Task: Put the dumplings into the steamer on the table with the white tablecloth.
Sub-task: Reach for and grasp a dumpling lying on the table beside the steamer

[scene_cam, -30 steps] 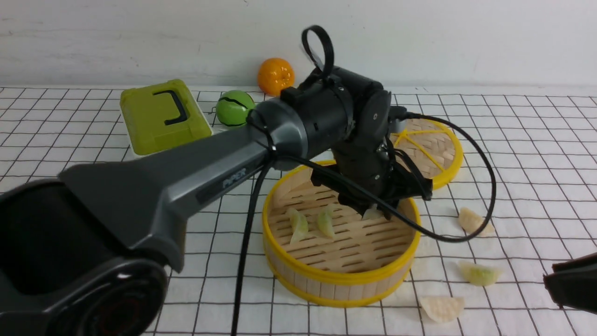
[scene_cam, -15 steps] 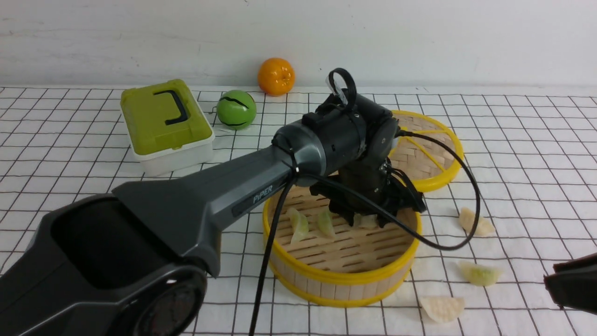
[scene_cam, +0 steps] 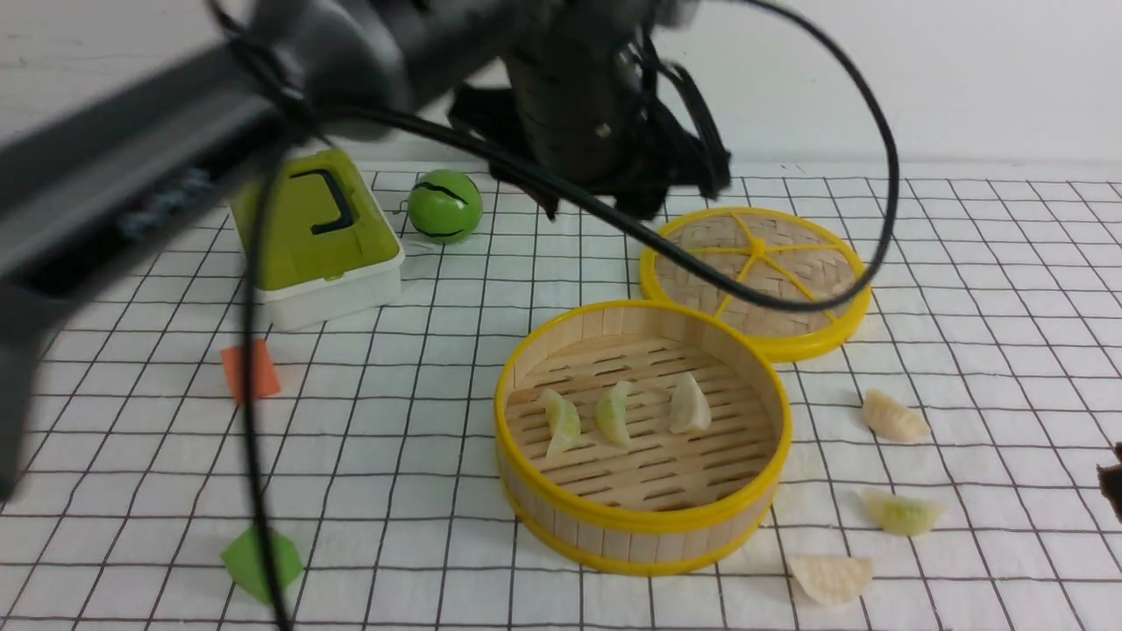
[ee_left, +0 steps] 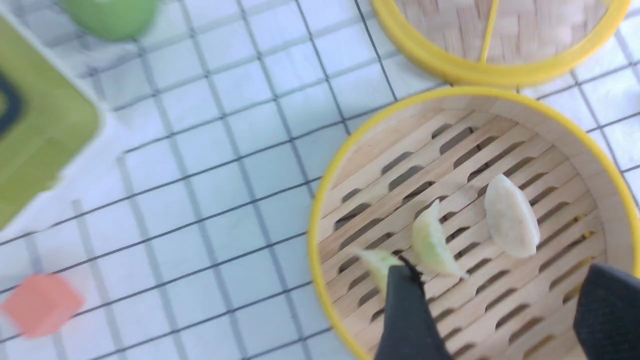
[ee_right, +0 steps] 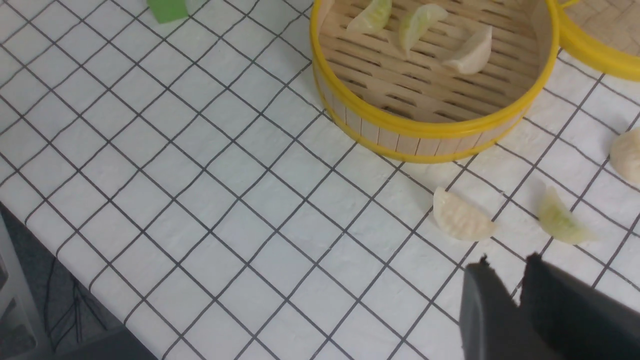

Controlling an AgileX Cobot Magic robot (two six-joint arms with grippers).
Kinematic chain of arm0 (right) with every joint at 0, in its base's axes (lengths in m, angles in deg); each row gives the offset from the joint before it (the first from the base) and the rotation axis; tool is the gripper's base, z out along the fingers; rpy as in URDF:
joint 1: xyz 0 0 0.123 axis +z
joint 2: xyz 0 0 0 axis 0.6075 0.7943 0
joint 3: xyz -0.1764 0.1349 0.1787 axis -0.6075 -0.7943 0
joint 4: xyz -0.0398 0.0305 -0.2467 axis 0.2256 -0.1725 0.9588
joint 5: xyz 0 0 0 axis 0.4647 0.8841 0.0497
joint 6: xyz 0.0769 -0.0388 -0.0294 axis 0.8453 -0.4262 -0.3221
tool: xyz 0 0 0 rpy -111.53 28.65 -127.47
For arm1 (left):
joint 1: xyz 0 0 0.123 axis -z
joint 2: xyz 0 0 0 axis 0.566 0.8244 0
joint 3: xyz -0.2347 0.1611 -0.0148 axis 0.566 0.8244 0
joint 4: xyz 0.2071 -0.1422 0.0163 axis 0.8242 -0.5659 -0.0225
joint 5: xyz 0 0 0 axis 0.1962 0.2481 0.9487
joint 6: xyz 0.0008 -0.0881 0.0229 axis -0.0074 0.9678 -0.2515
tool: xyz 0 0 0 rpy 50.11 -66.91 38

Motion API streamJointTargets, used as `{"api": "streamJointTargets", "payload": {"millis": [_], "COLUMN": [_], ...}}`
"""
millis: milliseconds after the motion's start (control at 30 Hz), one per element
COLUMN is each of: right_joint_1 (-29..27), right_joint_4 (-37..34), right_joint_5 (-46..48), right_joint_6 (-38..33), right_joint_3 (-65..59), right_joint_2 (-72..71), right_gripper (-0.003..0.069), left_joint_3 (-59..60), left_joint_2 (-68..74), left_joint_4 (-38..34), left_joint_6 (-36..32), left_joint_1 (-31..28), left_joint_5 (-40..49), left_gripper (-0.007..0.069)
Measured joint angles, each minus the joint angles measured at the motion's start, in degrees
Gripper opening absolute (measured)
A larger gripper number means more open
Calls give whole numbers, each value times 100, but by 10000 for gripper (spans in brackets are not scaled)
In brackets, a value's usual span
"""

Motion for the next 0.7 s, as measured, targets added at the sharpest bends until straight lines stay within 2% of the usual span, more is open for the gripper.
{"api": "streamJointTargets", "payload": {"millis": [33,167,267,300,333,367,433,500,667,700], "right_joint_1": [0,0,0,0,0,0,11,69,504,663], "right_joint_4": [0,82,127,127,127,127,127,134,359,520], "right_joint_5": [12,227,368,368,368,368,375,394,503,503], "right_joint_6": [0,-64,-134,-140,-159,-167,-303,-384,-719,-881], "right_joint_3": [7,31,43,51,81,81,210,361,805,910], "right_joint_2": [0,155,437,458,637,637,984,1240,2040,2283], "right_gripper": [92,-12,-23,-24,-23,-23,-23,-23,-23,-23], "left_joint_3": [0,1832,3478,3478,4179,4275,5494,6132,7240,7436], "left_joint_2": [0,-1450,-2542,-2611,-3033,-3175,-4123,-4863,-6498,-6850], "left_joint_4": [0,-44,-51,-51,-31,-31,14,36,38,18], "left_joint_6": [0,1,228,247,403,430,730,889,1303,1379], "left_joint_1": [0,-233,-343,-349,-360,-359,-359,-359,-359,-359], "left_joint_5": [0,22,-313,-374,-553,-605,-838,-909,-942,-955], "left_gripper": [426,385,353,351,337,335,300,270,148,100]}}
